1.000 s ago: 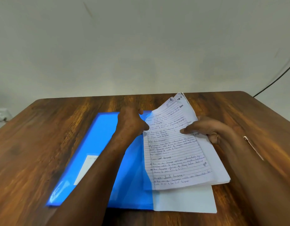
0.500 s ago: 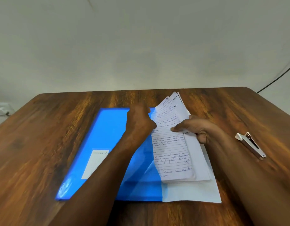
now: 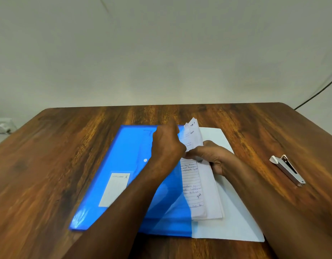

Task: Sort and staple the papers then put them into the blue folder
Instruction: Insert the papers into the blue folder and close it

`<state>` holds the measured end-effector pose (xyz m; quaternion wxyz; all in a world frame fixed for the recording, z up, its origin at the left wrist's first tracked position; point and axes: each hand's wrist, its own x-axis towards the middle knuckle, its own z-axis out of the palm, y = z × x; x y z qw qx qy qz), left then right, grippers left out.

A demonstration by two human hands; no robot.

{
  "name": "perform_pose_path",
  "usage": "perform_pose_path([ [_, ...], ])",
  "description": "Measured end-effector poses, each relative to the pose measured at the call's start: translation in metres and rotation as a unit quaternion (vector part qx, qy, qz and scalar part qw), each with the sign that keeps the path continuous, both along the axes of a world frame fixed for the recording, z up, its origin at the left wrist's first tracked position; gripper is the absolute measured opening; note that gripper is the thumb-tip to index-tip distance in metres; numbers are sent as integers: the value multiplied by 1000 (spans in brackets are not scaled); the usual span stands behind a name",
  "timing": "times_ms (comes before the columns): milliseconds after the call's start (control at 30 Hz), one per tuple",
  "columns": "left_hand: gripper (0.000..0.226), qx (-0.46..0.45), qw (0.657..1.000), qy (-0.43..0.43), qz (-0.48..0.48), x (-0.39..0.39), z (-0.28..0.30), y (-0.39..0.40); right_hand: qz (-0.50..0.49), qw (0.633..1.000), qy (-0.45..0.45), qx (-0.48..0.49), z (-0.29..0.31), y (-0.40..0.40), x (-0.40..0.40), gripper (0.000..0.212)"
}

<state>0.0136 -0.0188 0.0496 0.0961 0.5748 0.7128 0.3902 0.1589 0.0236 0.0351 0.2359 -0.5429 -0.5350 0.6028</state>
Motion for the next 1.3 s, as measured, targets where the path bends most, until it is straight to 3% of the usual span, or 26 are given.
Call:
perform_pose_path([
  [100, 42, 1, 1000, -6, 6, -2, -2, 1, 9, 994, -68, 79, 11, 2, 9, 31],
  [167, 43, -3, 1000, -13, 9, -1, -3, 1, 12, 992, -100, 74, 20, 5, 22, 23],
  [300, 44, -8, 1000, -19, 2, 1, -9, 0, 20, 992, -120, 42, 26, 6, 28, 27],
  [467, 44, -13, 1000, 6, 12, 6, -16, 1, 0, 990, -129, 49, 15, -1, 6, 15],
  [600, 45, -49, 999, 17, 3, 3, -18, 3, -15, 990, -126, 59, 9, -9, -7, 23],
  [733, 65, -115, 992, 52, 21, -28, 0, 7, -13, 994, -103, 44, 16, -9, 0, 20],
  [867, 86, -184, 969, 92, 135, -100, 15, 3, 31, 996, -84, 11, 25, -9, 11, 22],
  [1033, 56, -276, 942, 67, 179, -162, 14, -10, 33, 996, -79, -8, 27, -6, 12, 19],
  [1300, 46, -259, 944, 120, 163, -141, 15, -4, -30, 997, -69, 3, 19, -4, 6, 8],
])
